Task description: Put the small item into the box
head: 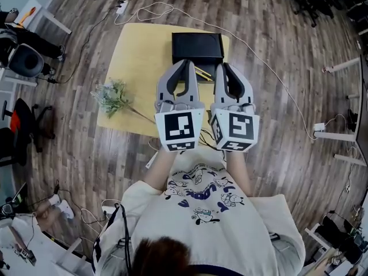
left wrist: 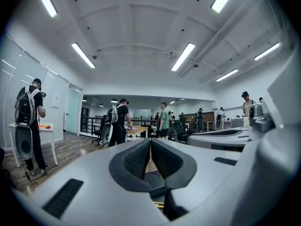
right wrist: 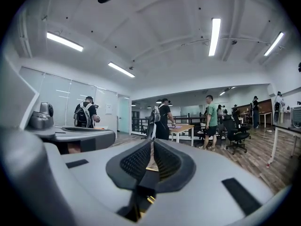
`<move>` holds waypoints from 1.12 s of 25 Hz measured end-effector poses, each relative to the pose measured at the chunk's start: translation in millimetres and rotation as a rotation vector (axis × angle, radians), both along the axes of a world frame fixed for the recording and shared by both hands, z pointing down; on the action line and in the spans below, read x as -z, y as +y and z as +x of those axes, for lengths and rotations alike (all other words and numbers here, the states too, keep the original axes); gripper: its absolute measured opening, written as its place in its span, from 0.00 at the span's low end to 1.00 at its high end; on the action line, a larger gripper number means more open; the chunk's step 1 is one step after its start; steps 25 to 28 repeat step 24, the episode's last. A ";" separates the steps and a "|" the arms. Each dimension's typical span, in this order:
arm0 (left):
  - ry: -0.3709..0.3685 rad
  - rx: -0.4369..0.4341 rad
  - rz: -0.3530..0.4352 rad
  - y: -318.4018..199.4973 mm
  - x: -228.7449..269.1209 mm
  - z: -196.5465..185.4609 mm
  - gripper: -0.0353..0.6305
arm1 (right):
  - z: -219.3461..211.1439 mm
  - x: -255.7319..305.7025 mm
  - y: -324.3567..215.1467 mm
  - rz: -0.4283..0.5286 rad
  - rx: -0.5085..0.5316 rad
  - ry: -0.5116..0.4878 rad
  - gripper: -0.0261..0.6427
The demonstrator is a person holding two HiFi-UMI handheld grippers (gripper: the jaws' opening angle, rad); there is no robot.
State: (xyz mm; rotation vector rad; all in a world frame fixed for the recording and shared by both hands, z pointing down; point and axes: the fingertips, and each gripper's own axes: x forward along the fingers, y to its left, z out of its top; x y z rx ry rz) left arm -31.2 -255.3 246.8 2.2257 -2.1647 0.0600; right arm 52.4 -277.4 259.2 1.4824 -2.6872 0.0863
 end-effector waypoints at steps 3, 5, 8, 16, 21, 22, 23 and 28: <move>-0.004 0.006 0.005 -0.4 0.8 2.7 0.09 | 1.8 -1.6 -0.8 0.001 0.005 0.000 0.10; -0.006 0.008 0.006 0.3 2.4 3.1 0.09 | 2.3 -0.7 -0.4 0.002 0.003 -0.002 0.10; -0.004 0.009 0.002 -4.1 3.9 0.6 0.09 | 0.0 0.8 -5.4 -0.002 0.002 -0.001 0.10; -0.007 0.012 0.004 3.2 6.4 0.6 0.09 | -2.2 4.0 1.6 0.004 0.008 0.001 0.10; -0.011 0.011 0.009 9.4 6.3 1.4 0.09 | -4.5 3.7 7.2 0.008 0.014 -0.001 0.10; -0.010 0.011 0.010 10.1 6.6 1.1 0.09 | -5.1 4.1 7.7 0.009 0.015 -0.001 0.10; -0.010 0.012 0.011 10.6 6.9 0.6 0.09 | -5.6 4.4 8.1 0.009 0.015 -0.001 0.10; -0.010 0.013 0.011 11.1 7.1 0.1 0.09 | -6.0 4.8 8.4 0.010 0.015 -0.002 0.10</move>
